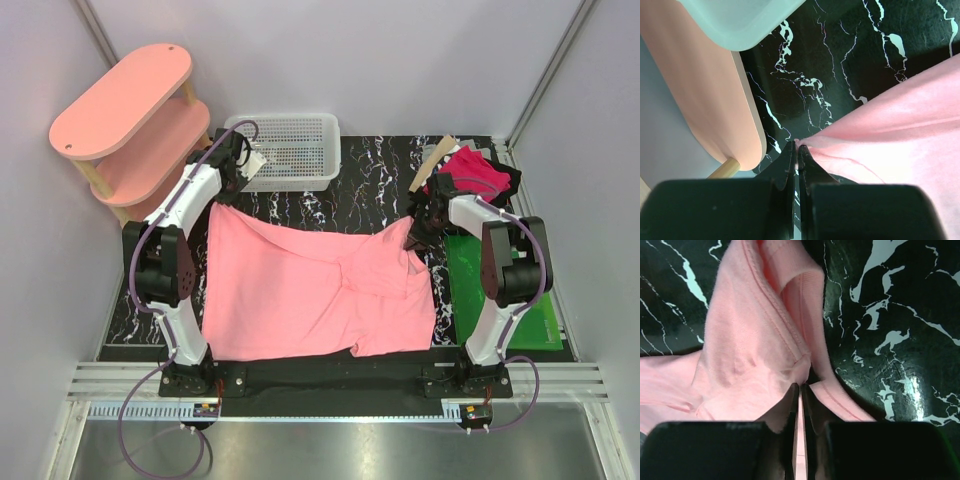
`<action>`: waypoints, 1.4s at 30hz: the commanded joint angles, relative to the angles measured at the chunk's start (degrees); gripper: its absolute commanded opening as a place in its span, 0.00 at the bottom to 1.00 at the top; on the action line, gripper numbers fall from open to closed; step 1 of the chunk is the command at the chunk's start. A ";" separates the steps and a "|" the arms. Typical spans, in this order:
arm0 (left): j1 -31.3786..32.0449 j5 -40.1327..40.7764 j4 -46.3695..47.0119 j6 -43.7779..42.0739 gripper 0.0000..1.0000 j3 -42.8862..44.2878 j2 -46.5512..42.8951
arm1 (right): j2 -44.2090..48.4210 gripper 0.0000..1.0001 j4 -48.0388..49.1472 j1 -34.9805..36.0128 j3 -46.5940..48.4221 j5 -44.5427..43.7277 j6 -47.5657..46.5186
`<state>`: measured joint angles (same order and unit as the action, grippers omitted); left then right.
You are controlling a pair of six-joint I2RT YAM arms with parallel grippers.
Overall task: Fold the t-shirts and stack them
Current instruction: Flatten the tshirt out, then fold the tshirt
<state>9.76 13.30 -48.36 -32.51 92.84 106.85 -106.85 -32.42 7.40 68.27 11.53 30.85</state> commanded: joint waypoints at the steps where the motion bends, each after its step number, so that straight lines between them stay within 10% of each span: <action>1: 0.26 -0.20 1.69 0.34 0.00 0.24 -2.96 | 4.19 0.10 -0.53 0.34 3.01 0.34 -0.61; 22: -0.62 7.44 2.39 -4.66 0.00 15.70 5.30 | 0.33 0.00 -11.51 0.16 28.74 -2.21 -0.62; 42: -1.85 5.60 7.49 -7.92 0.00 -4.24 -10.06 | 13.58 0.00 -15.39 -0.02 22.45 0.77 0.70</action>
<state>8.16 18.33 -44.42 -39.05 90.30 105.08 -101.54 -46.76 7.40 94.06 10.48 30.98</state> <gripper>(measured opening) 0.016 0.009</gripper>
